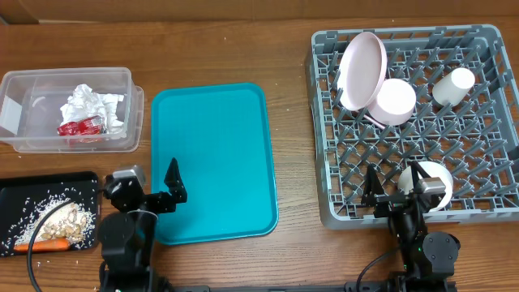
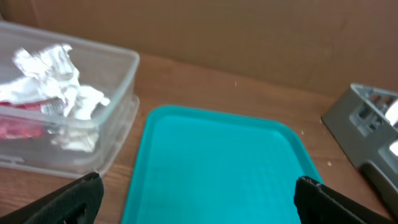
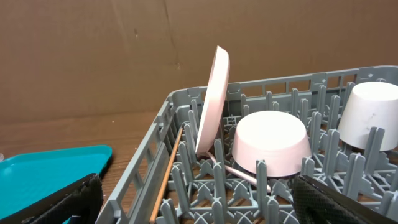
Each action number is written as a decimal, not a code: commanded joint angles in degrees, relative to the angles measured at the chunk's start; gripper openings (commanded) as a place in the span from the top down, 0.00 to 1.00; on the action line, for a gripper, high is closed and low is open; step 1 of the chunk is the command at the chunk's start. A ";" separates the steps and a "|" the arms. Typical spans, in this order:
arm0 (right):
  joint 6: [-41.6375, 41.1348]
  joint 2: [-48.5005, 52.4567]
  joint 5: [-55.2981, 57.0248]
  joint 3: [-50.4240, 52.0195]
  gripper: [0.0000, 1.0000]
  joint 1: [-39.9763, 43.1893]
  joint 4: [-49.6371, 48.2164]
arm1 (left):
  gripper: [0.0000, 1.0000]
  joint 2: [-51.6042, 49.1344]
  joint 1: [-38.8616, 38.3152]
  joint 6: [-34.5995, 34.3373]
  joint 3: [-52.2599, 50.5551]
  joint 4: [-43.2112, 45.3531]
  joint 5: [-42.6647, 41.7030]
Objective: Sort waste into correct bins and load items into the dishwasher
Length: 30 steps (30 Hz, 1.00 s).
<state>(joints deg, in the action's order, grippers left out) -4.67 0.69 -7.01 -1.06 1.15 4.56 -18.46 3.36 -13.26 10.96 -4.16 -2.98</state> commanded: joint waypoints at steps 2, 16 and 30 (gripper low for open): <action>0.00 -0.52 0.55 0.61 0.00 0.26 -0.35 | 0.00 6.84 0.00 -0.22 -5.73 5.46 4.66; 0.00 -0.52 0.55 0.61 0.00 0.26 -0.35 | 0.00 18.29 0.07 -5.07 -10.69 3.39 11.76; 0.00 -0.52 0.55 0.61 0.00 0.26 -0.33 | 0.00 18.29 2.03 8.39 -10.67 -0.33 3.54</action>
<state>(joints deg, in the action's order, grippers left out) -4.64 0.69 -7.03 -1.06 1.15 4.54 -0.84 4.99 -7.42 0.47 -4.47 1.78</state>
